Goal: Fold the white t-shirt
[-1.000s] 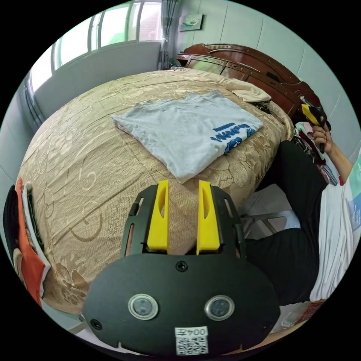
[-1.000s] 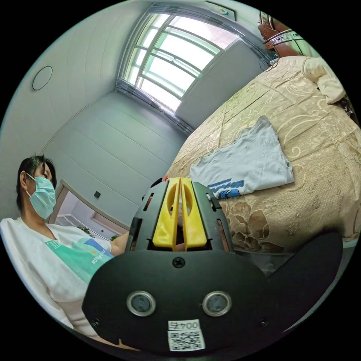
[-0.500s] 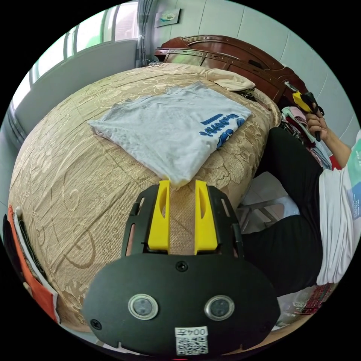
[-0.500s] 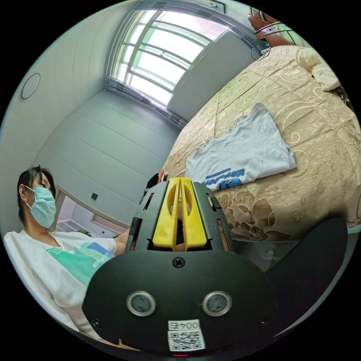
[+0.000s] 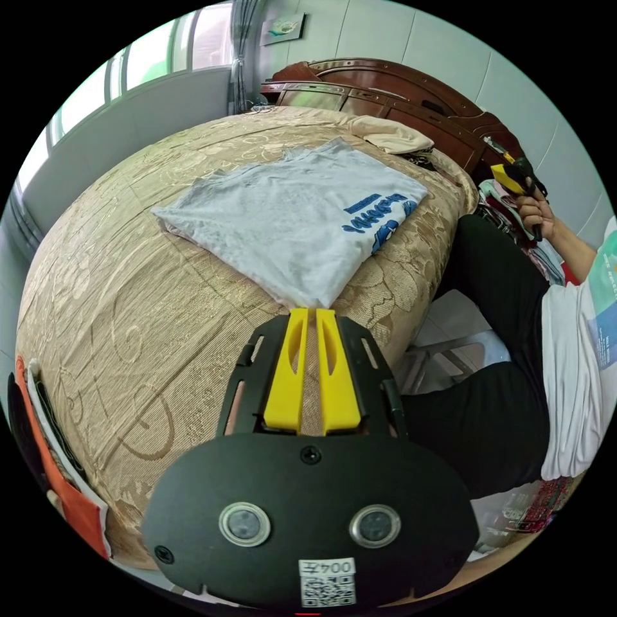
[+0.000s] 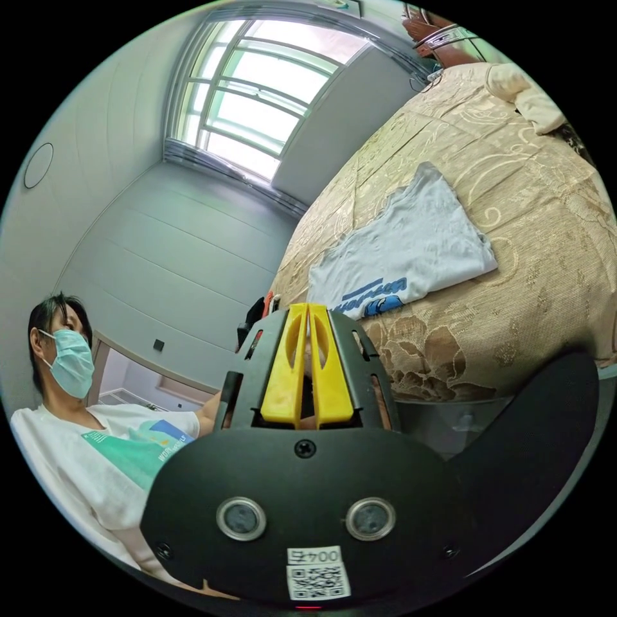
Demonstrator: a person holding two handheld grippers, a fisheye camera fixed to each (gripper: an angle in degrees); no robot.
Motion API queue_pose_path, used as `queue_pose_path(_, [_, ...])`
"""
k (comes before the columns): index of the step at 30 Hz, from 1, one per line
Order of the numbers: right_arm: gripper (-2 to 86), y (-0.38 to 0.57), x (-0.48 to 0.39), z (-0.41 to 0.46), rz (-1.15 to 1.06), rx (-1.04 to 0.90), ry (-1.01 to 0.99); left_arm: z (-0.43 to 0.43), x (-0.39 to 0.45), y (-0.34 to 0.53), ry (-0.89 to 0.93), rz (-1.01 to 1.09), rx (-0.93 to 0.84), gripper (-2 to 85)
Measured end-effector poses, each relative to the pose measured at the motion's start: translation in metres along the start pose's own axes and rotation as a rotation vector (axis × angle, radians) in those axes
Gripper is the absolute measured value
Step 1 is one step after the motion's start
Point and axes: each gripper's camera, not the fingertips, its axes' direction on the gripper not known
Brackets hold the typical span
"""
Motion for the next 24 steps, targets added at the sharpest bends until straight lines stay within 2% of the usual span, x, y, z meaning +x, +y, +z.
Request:
queue_pose_path(7, [0.4,0.013,0.026,-0.006,0.032,0.018,0.143,0.029,-0.044,0.061,0.08,-0.096,0.007,1.3])
queue_pose_path(13, [5.1,0.014,0.087,-0.027,0.198,0.101,0.314,0.05,-0.076,0.131,0.157,-0.223,0.039,0.6])
queue_pose_path(21, [8.7,0.027,0.189,-0.016,0.441,0.111,0.266,0.097,-0.118,0.237,0.442,-0.559,0.349,0.8])
queue_pose_path(24, [9.7,0.042,0.21,-0.002,0.487,0.113,0.207,0.127,-0.126,0.269,0.49,-0.654,0.418,1.1])
